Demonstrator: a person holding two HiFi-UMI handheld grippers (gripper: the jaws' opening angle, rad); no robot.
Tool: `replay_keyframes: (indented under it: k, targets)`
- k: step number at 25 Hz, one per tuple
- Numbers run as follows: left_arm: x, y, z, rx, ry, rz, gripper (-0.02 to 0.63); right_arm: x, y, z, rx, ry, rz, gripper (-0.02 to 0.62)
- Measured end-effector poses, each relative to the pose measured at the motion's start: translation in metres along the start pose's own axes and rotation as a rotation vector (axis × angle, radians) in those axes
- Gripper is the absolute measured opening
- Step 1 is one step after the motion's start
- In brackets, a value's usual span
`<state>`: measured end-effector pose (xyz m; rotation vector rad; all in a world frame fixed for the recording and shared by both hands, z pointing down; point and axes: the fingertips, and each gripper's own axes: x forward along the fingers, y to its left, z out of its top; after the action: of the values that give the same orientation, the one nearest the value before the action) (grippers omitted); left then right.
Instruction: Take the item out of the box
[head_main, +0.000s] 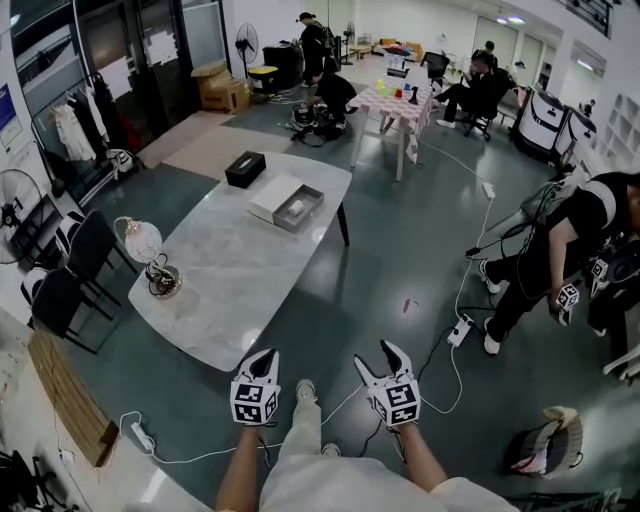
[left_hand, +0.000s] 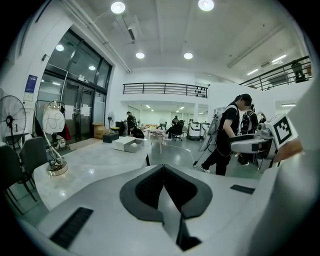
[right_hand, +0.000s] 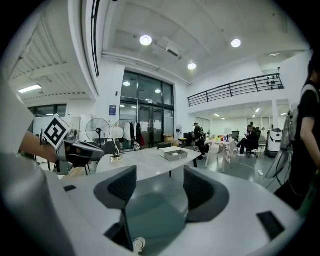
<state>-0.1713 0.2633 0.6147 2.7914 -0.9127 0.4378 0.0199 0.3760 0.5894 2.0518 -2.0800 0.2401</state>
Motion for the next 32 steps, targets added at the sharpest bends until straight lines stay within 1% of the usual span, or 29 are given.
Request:
replay_keyframes:
  k: [4,11,17,24,32]
  targets:
    - [0.026,0.013,0.002,-0.006,0.001,-0.007,0.015,0.025,-0.012,0.002,-0.002,0.008,-0.007,0.281]
    - [0.079,0.051,0.015,-0.020,0.000,-0.016,0.014,0.084,-0.033,0.013,-0.016,0.019,-0.014,0.281]
    - [0.124,0.087,0.039,-0.028,-0.003,-0.034,0.015,0.136,-0.052,0.035,-0.016,0.032,-0.035,0.279]
    - [0.179,0.138,0.072,-0.025,-0.008,-0.042,0.014,0.204,-0.080,0.069,-0.020,0.016,-0.061,0.276]
    - [0.238,0.182,0.098,-0.026,-0.017,-0.065,0.014,0.272,-0.096,0.089,-0.027,0.016,-0.072,0.274]
